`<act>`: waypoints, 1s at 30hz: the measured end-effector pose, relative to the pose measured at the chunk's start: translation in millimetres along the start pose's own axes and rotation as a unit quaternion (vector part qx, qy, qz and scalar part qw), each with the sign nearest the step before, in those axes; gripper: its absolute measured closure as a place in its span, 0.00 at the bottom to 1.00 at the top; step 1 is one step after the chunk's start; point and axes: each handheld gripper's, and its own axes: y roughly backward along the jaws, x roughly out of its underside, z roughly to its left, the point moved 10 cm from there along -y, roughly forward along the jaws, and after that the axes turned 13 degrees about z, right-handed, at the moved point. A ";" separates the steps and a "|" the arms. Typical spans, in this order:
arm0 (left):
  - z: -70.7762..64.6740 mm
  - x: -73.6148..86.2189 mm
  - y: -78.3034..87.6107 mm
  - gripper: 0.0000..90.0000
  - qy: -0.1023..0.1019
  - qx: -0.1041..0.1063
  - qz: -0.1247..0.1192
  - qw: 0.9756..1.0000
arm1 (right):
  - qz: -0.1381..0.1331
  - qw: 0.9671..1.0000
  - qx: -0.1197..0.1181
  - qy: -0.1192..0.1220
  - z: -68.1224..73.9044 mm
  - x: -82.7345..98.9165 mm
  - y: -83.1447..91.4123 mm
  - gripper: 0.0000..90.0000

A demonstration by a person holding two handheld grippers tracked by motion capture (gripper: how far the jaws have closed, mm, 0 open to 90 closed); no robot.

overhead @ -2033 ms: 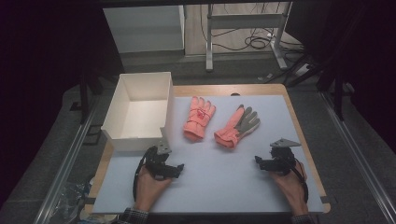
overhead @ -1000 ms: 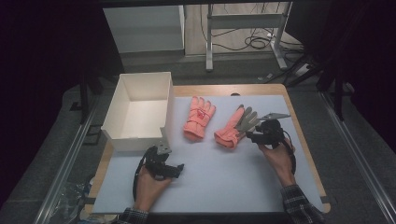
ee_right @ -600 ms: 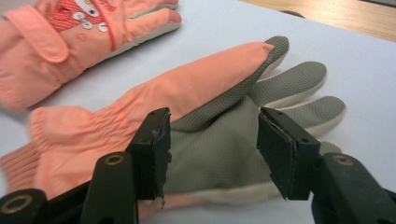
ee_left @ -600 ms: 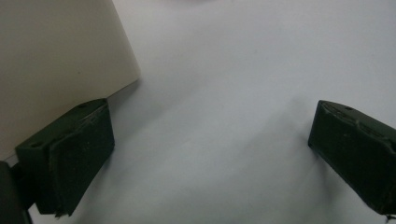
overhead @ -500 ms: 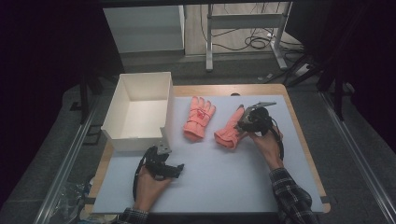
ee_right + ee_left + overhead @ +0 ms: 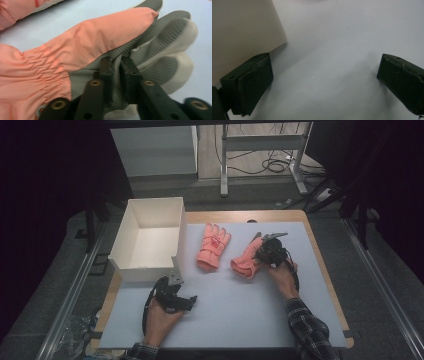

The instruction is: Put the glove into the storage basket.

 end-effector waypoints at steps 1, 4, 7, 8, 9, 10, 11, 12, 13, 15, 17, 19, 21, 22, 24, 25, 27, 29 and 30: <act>0.0 0.0 0.0 0.00 0.000 0.000 0.000 1.000 | 0.003 1.000 0.007 0.005 -0.2 0.2 0.3 0.93; 0.0 0.0 0.0 0.00 0.000 0.000 0.000 1.000 | 0.009 1.000 0.008 0.005 1.2 -1.3 2.4 0.96; 0.0 0.0 0.0 0.00 0.000 0.000 0.000 1.000 | 0.003 1.000 -0.014 -0.005 -0.9 -2.7 6.0 0.96; 0.0 0.0 0.0 0.00 0.000 0.000 0.000 1.000 | 0.000 1.000 -0.022 -0.008 -1.2 -3.1 8.0 0.96; 0.0 -0.1 0.0 0.00 0.000 0.000 0.000 1.000 | -0.003 1.000 -0.028 -0.008 -1.9 -3.6 9.7 0.96; 0.0 -0.1 0.0 0.00 0.000 0.000 0.000 1.000 | -0.005 0.999 -0.032 -0.011 -1.8 -3.9 11.6 0.96; 0.0 0.0 0.0 0.00 0.000 0.000 0.000 1.000 | -0.008 0.999 -0.034 -0.011 -2.1 -4.3 13.6 0.96; 0.0 0.0 0.0 0.00 0.000 0.000 0.000 1.000 | -0.011 0.999 -0.035 -0.010 -2.7 -4.4 15.9 0.97; 0.0 0.0 0.0 0.00 0.000 0.000 0.000 1.000 | -0.011 0.999 -0.035 -0.010 -2.7 -4.4 15.9 0.97; 0.0 0.0 0.0 0.00 0.000 0.000 0.000 1.000 | -0.018 0.999 -0.042 -0.004 -2.5 -5.4 24.2 0.97; 0.0 0.0 0.0 0.00 0.000 0.000 0.000 1.000 | -0.019 0.999 -0.046 0.000 -2.1 -5.4 27.4 0.97; 0.0 0.1 0.1 0.00 0.000 0.000 0.000 1.000 | -0.024 0.998 -0.058 0.003 0.0 -5.4 34.0 0.97; 0.0 0.0 0.0 0.00 0.000 0.000 0.000 1.000 | -0.027 0.996 -0.080 0.017 4.9 -3.7 44.5 0.97; 0.0 0.0 0.0 0.00 0.000 0.000 0.000 1.000 | -0.027 0.996 -0.080 0.017 4.9 -3.7 44.5 0.97; 0.0 0.0 0.0 0.00 0.000 0.000 0.000 1.000 | -0.032 0.994 -0.098 0.029 11.0 -1.5 54.9 0.97; 0.0 0.0 0.0 0.00 0.000 0.000 0.000 1.000 | -0.032 0.993 -0.107 0.032 14.2 -0.2 58.3 0.97; 0.0 0.0 0.0 0.00 0.000 0.000 0.000 1.000 | -0.033 0.992 -0.114 0.038 17.1 1.1 61.4 0.97; 0.0 0.0 0.0 0.00 0.000 0.000 0.000 1.000 | -0.037 0.988 -0.135 0.062 28.2 5.5 70.1 0.97; 0.0 0.0 0.0 0.00 0.000 0.000 0.000 1.000 | -0.036 0.987 -0.138 0.070 32.2 7.3 72.4 0.97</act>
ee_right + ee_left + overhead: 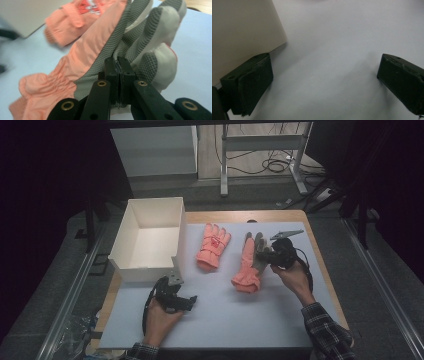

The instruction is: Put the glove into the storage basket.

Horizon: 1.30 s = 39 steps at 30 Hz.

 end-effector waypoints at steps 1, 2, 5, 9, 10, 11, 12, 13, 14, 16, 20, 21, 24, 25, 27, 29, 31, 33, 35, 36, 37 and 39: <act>0.0 0.0 0.0 0.00 0.000 0.000 0.000 1.000 | 0.001 1.000 -0.005 0.007 4.5 1.1 1.1 0.97; 0.0 0.0 0.0 0.00 0.000 0.000 0.000 1.000 | 0.002 1.000 -0.010 0.011 8.6 2.2 2.3 0.97; 0.0 0.0 0.0 0.00 0.000 0.000 0.000 1.000 | 0.003 0.999 -0.031 0.021 21.5 5.2 3.8 0.97; 0.1 0.1 0.0 0.00 0.000 0.000 0.000 1.000 | 0.007 0.998 -0.050 0.035 33.6 9.9 2.3 0.97; 0.0 0.1 0.0 0.00 0.000 0.000 0.000 1.000 | 0.014 0.997 -0.061 0.040 40.0 13.8 -0.2 0.97; 0.1 0.1 0.0 0.00 0.000 0.000 0.000 1.000 | 0.017 0.997 -0.064 0.042 42.2 15.6 -2.0 0.97; 0.1 0.0 0.0 0.00 0.000 0.000 0.000 1.000 | 0.021 0.996 -0.069 0.044 44.0 17.6 -4.0 0.97; 0.0 0.1 0.0 0.00 0.000 0.000 0.000 1.000 | 0.024 0.996 -0.073 0.046 45.3 19.5 -6.5 0.97; 0.0 0.1 0.0 0.00 0.000 0.000 0.000 1.000 | 0.027 0.996 -0.075 0.048 45.5 21.4 -9.4 0.97; 0.0 0.1 0.0 0.00 0.000 0.000 0.000 1.000 | 0.033 0.995 -0.076 0.052 44.6 24.7 -15.8 0.97; 0.0 0.1 0.0 0.00 0.000 0.000 0.000 1.000 | 0.043 0.995 -0.067 0.056 39.6 29.1 -28.5 0.97; 0.0 0.1 0.0 0.00 0.000 0.000 0.000 1.000 | 0.043 0.995 -0.067 0.056 39.6 29.1 -28.5 0.97; 0.0 0.0 0.0 0.00 0.000 0.000 0.000 1.000 | 0.045 0.995 -0.052 0.066 35.3 30.6 -37.6 0.92; 0.1 0.0 0.0 0.00 0.000 0.000 0.000 1.000 | 0.045 0.995 -0.052 0.066 35.3 30.6 -37.6 0.92; 0.1 0.1 0.0 0.00 0.000 0.000 0.000 1.000 | 0.041 0.996 -0.039 0.070 33.1 29.2 -37.5 0.87; 0.1 0.1 0.0 0.00 0.000 0.000 0.000 1.000 | 0.032 0.997 -0.026 0.072 29.4 25.4 -32.0 0.83; 0.1 0.1 0.0 0.00 0.000 0.000 0.000 1.000 | 0.029 0.997 -0.023 0.072 28.1 23.7 -29.6 0.82; 0.0 0.1 0.0 0.00 0.000 0.000 0.000 1.000 | 0.020 0.997 -0.014 0.069 25.6 18.0 -22.9 0.77; 0.0 0.1 0.1 0.00 0.000 0.000 0.001 1.000 | 0.018 0.997 -0.014 0.069 25.2 16.5 -21.7 0.75; 0.0 0.1 0.1 0.00 0.000 0.000 0.000 1.000 | 0.014 0.998 -0.012 0.067 25.0 14.2 -20.6 0.73; 0.0 0.1 0.0 0.00 0.000 0.000 0.000 1.000 | 0.009 0.998 -0.009 0.061 24.2 8.9 -19.5 0.69; 0.0 0.1 0.1 0.00 0.000 0.000 0.000 1.000 | 0.003 0.998 -0.009 0.055 24.4 3.7 -19.8 0.66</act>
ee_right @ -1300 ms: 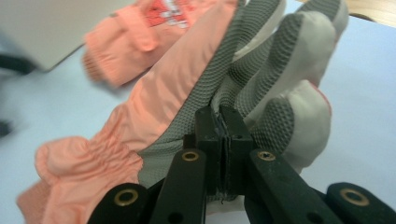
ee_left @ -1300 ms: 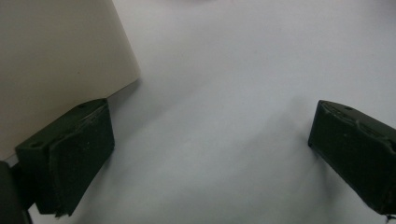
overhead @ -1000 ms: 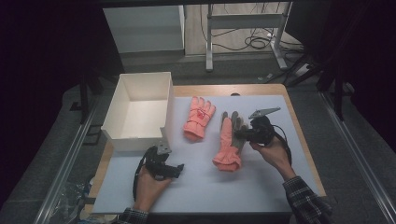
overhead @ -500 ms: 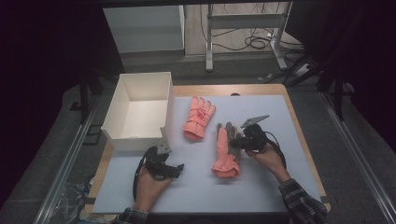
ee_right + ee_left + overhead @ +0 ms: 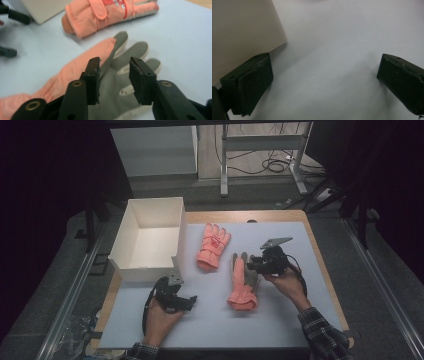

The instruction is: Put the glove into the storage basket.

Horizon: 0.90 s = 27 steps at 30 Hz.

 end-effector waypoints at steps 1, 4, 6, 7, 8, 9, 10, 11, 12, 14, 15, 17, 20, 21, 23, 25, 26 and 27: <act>0.0 0.0 0.0 0.00 0.000 0.000 0.000 1.000 | -0.002 1.000 0.000 -0.004 0.0 -3.2 -0.4 0.64; 0.0 -0.1 0.0 0.00 0.000 0.000 -0.001 1.000 | -0.011 1.000 0.000 -0.011 0.0 -14.7 -2.3 0.61; 0.0 -0.1 -0.1 0.00 0.000 0.000 -0.001 1.000 | -0.014 1.000 0.000 -0.013 0.0 -19.1 -2.9 0.60; 0.0 -0.1 -0.1 0.00 0.000 0.000 -0.001 1.000 | -0.023 1.000 0.001 -0.021 -0.6 -28.4 -4.3 0.58; 0.0 -0.1 -0.1 0.00 0.000 0.000 -0.001 1.000 | -0.023 1.000 0.001 -0.021 -0.6 -28.4 -4.3 0.58; -0.1 -0.1 -0.1 0.00 0.000 0.000 -0.001 1.000 | -0.026 0.999 0.000 -0.026 -0.7 -33.1 -5.0 0.57; 0.0 -0.1 -0.1 0.00 0.000 0.000 -0.001 1.000 | -0.028 0.999 -0.006 -0.029 0.1 -38.8 -6.6 0.55; 0.0 -0.1 -0.1 0.00 0.000 0.000 -0.001 1.000 | -0.026 0.999 -0.013 -0.035 1.3 -45.7 -10.2 0.53; 0.0 -0.1 -0.1 0.00 0.000 0.000 -0.001 1.000 | -0.026 0.999 -0.013 -0.035 1.3 -45.7 -10.2 0.53; 0.0 -0.1 -0.1 0.00 0.000 0.000 -0.001 1.000 | -0.023 0.999 -0.011 -0.032 2.7 -56.7 -17.1 0.51; 0.0 -0.1 -0.1 0.00 0.000 0.000 0.000 1.000 | -0.022 0.999 -0.009 -0.030 2.9 -60.3 -19.3 0.50; 0.0 -0.1 -0.1 0.00 0.000 0.000 0.000 1.000 | -0.021 0.999 -0.008 -0.028 3.8 -67.6 -23.7 0.49; 0.0 -0.1 -0.1 0.00 0.000 0.000 -0.001 1.000 | -0.020 0.999 -0.004 -0.030 3.9 -78.9 -29.7 0.48; 0.1 -0.1 -0.1 0.00 0.000 0.000 0.000 1.000 | -0.019 0.999 -0.003 -0.031 4.1 -82.7 -32.1 0.47; 0.1 -0.1 -0.2 0.00 0.000 0.000 -0.001 1.000 | -0.017 0.999 -0.004 -0.033 4.5 -86.3 -34.3 0.47; 0.1 -0.1 -0.2 0.00 0.000 0.000 -0.001 1.000 | -0.014 0.999 -0.009 -0.034 6.0 -93.7 -39.3 0.47; 0.2 -0.1 -0.2 0.00 0.000 0.000 -0.001 1.000 | -0.012 0.999 -0.010 -0.035 6.6 -97.8 -42.5 0.47; 0.2 -0.1 -0.2 0.00 0.000 0.000 -0.001 1.000 | -0.008 0.999 -0.009 -0.035 7.4 -103.5 -47.8 0.47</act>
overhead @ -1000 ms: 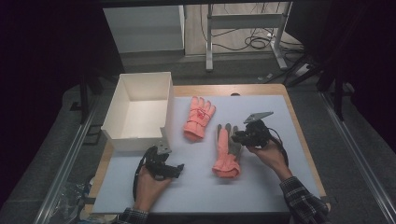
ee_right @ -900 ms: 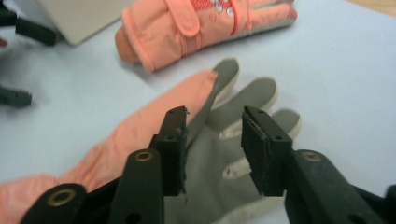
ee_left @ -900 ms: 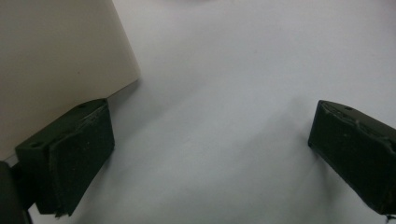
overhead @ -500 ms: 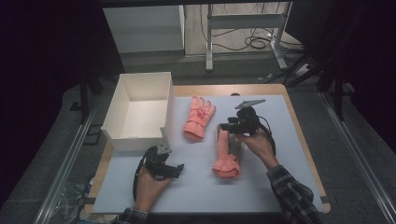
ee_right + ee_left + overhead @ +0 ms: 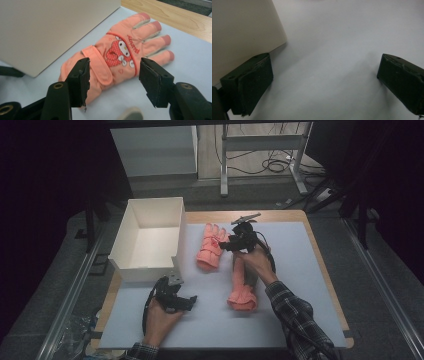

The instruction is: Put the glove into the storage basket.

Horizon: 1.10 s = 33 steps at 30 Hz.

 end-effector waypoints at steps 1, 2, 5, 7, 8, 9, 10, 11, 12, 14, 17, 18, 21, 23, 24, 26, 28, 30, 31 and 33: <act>0.0 0.0 0.0 0.00 0.000 0.000 0.000 1.000 | 0.001 1.000 0.001 0.000 0.5 -3.1 -3.3 0.47; 0.0 0.0 0.0 0.00 0.000 0.000 0.000 1.000 | 0.003 1.000 0.002 0.000 0.8 -6.2 -6.7 0.47; 0.0 0.1 0.1 0.00 0.000 0.000 0.001 1.000 | 0.009 1.000 0.003 -0.002 2.5 -14.5 -17.3 0.48; 0.0 0.1 0.1 0.00 0.000 0.000 0.001 1.000 | 0.012 1.000 0.005 -0.003 2.8 -16.9 -20.9 0.48; 0.0 0.1 0.1 0.00 0.000 0.000 0.001 1.000 | 0.015 1.000 0.008 -0.001 3.0 -19.3 -24.8 0.49; 0.0 0.1 0.1 0.00 0.000 0.000 0.001 1.000 | 0.019 1.000 0.013 -0.001 3.0 -21.4 -28.6 0.49; 0.0 0.1 0.1 0.00 0.000 0.000 0.001 1.000 | 0.025 0.999 0.020 0.001 3.1 -25.5 -35.9 0.50; 0.0 0.1 0.1 0.00 0.000 0.000 0.001 1.000 | 0.025 0.999 0.020 0.001 3.1 -25.5 -35.9 0.50; -0.2 0.0 0.1 0.00 0.001 0.001 0.000 1.000 | 0.028 0.999 0.025 0.000 2.5 -27.3 -39.4 0.50; 0.0 0.0 0.1 0.00 0.000 0.000 0.001 1.000 | 0.037 0.999 0.032 -0.004 0.8 -29.4 -46.8 0.50; 0.0 0.0 0.1 0.00 0.001 0.001 0.001 1.000 | 0.056 0.997 0.045 -0.009 -2.7 -30.4 -57.3 0.50; 0.0 0.0 0.1 0.00 0.001 0.001 0.001 1.000 | 0.063 0.997 0.046 -0.017 -4.9 -30.8 -62.5 0.50; -0.2 -0.1 0.1 0.00 0.001 0.001 0.000 1.000 | 0.075 0.996 0.045 -0.026 -7.3 -29.8 -69.4 0.49; -0.2 -0.1 0.0 0.00 0.001 0.001 0.000 1.000 | 0.089 0.994 0.049 -0.028 -9.1 -27.2 -75.2 0.49; -0.2 -0.1 0.0 0.00 0.001 0.001 0.000 1.000 | 0.096 0.994 0.051 -0.029 -9.5 -26.0 -78.0 0.49; -0.2 -0.1 0.0 0.00 0.001 0.001 0.000 1.000 | 0.101 0.993 0.055 -0.028 -10.1 -25.3 -80.3 0.49; -0.2 -0.1 0.0 0.00 0.001 0.001 0.000 1.000 | 0.111 0.992 0.055 -0.026 -10.5 -23.9 -83.6 0.54; -0.2 -0.1 0.0 0.00 0.001 0.001 0.000 1.000 | 0.117 0.991 0.054 -0.025 -11.3 -22.2 -87.9 0.64; -0.2 -0.1 0.0 0.00 0.001 0.001 0.000 1.000 | 0.117 0.991 0.054 -0.025 -11.3 -22.2 -87.9 0.64; -0.2 -0.1 0.0 0.00 0.001 0.001 0.000 1.000 | 0.117 0.991 0.051 -0.028 -11.0 -20.8 -88.5 0.79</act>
